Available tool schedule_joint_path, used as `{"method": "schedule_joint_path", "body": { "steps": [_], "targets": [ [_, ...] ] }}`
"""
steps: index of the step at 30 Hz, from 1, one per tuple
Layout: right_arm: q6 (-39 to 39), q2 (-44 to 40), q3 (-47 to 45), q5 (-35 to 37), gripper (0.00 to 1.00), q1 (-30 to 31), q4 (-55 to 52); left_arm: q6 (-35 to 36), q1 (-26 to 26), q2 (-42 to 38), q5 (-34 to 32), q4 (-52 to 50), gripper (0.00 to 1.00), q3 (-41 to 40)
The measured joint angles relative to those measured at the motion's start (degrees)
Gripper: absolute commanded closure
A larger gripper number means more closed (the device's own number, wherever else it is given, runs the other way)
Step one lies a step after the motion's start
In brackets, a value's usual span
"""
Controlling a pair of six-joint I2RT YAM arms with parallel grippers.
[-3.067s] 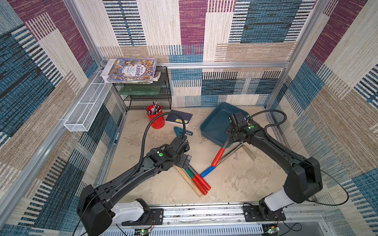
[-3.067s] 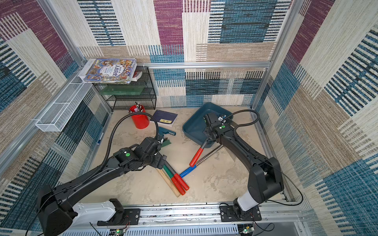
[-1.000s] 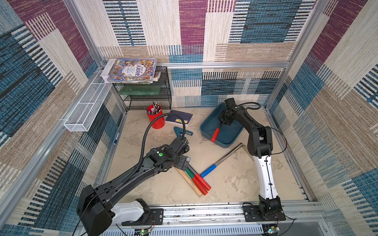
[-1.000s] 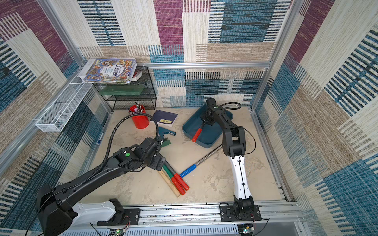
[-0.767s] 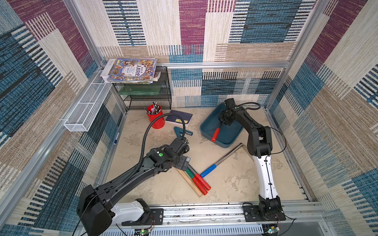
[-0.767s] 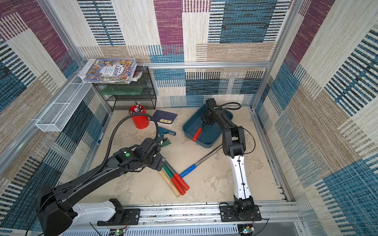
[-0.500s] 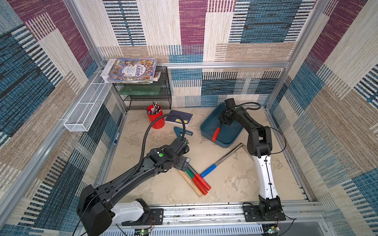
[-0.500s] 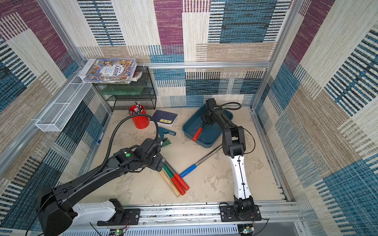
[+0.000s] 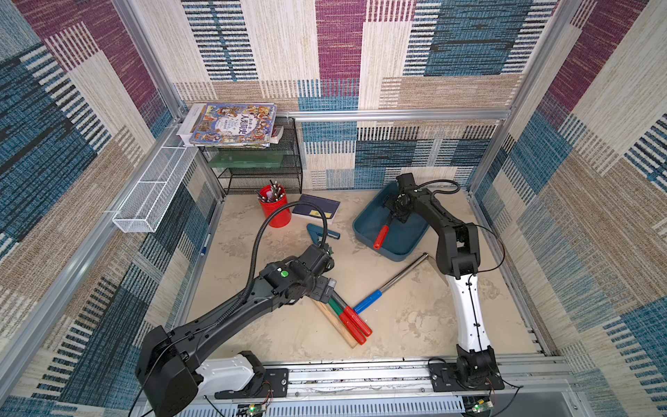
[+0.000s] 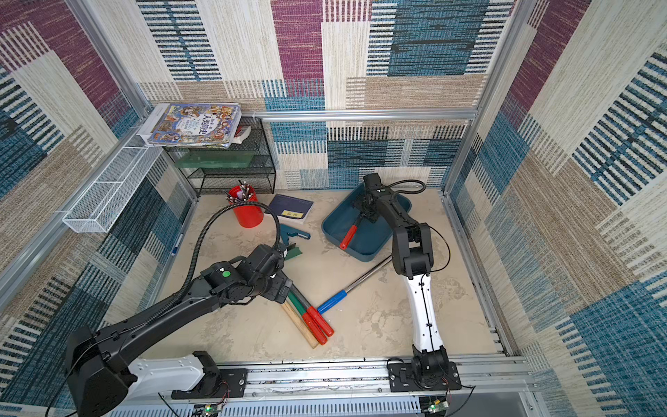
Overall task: Put the small hoe into the storage box
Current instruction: Place the hoe in the storage box.
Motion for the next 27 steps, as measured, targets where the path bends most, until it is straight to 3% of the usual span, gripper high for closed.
{"method": "schedule_joint_path", "body": {
  "steps": [3,15,27],
  "targets": [
    [-0.2,-0.6,0.0,-0.3,0.0,0.0,0.0,0.0,0.0,0.0,0.3,0.0,0.0,-0.2],
    [-0.6,-4.1,-1.6,-1.3,0.04,0.2,-2.0,0.1,0.0,0.1,3.3,0.3,0.0,0.1],
    [-1.1,-26.6,-29.1,0.5,0.03,2.2,3.4,4.0,-0.3,1.4,8.3,3.3,0.01,0.4]
  ]
}}
